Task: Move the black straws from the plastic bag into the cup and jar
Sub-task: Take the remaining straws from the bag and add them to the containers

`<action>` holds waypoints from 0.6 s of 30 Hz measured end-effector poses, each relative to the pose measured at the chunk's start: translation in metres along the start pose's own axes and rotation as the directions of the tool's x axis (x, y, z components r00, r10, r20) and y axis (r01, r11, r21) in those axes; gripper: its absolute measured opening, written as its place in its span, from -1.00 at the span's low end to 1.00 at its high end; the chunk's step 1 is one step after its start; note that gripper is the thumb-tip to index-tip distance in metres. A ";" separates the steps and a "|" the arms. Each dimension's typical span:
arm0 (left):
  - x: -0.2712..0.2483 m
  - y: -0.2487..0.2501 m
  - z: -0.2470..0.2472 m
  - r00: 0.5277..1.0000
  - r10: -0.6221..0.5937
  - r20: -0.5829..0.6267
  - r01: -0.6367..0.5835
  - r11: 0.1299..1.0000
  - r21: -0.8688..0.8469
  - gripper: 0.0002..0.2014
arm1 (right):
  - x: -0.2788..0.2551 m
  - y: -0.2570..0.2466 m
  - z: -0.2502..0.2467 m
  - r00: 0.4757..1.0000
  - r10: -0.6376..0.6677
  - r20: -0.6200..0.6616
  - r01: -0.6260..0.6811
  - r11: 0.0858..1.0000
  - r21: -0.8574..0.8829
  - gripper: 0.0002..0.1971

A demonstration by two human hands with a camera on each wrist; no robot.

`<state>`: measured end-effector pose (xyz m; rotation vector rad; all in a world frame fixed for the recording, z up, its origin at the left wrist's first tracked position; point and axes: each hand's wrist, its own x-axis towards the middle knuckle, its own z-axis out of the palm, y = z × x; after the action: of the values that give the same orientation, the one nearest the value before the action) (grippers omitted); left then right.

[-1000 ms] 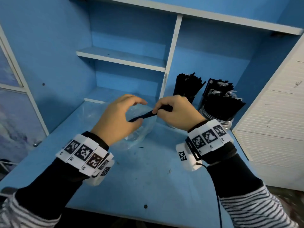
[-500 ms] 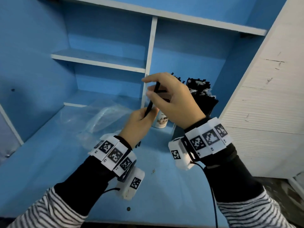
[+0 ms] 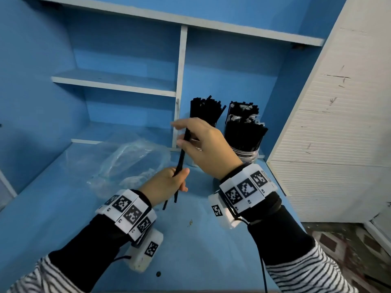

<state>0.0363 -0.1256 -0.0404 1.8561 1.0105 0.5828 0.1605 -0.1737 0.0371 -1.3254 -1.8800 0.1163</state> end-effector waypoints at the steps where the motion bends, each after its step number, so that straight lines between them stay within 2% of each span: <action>1: -0.001 0.004 0.002 0.999 0.018 -0.045 -0.022 0.996 -0.082 -0.57 | 0.000 -0.003 -0.003 1.000 0.019 -0.020 -0.018 0.999 0.030 -0.49; 3: -0.002 0.012 0.002 0.994 0.035 -0.107 -0.058 0.972 -0.229 -0.58 | 0.000 -0.008 -0.011 0.992 0.104 -0.071 -0.093 0.985 0.144 -0.22; 5: -0.004 0.020 0.001 0.991 0.033 -0.127 -0.069 0.954 -0.292 -0.57 | -0.001 -0.011 -0.019 0.971 0.216 -0.106 -0.185 0.952 0.245 0.00; 7: -0.005 0.029 0.001 0.992 0.026 -0.123 -0.065 0.944 -0.323 -0.58 | -0.005 -0.012 -0.025 0.955 0.265 -0.131 -0.224 0.938 0.264 0.15; 9: -0.006 0.038 0.002 0.993 0.040 -0.113 -0.078 0.932 -0.355 -0.65 | -0.008 -0.013 -0.028 0.946 0.280 -0.162 -0.228 0.932 0.282 0.20; 11: -0.006 0.044 0.003 0.993 0.064 -0.096 -0.095 0.927 -0.363 -0.75 | -0.010 -0.013 -0.030 0.939 0.292 -0.180 -0.236 0.931 0.279 0.10; 13: -0.005 0.045 0.006 0.993 0.099 -0.057 -0.113 0.938 -0.327 -0.75 | -0.012 -0.013 -0.031 0.944 0.257 -0.208 -0.213 0.954 0.213 -0.11; 16: -0.002 0.043 0.011 0.996 0.083 0.022 -0.078 0.979 -0.190 -0.71 | -0.015 -0.015 -0.031 0.954 0.091 -0.285 -0.045 0.985 0.166 -0.37; 18: 0.000 0.039 0.017 0.995 0.038 0.090 -0.026 0.992 -0.127 -0.60 | -0.016 -0.010 -0.027 0.968 -0.013 -0.252 0.044 0.992 0.118 -0.54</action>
<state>0.0647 -0.1435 -0.0138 1.7742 0.8654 0.5617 0.1719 -0.2008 0.0513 -1.1703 -1.6505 0.0461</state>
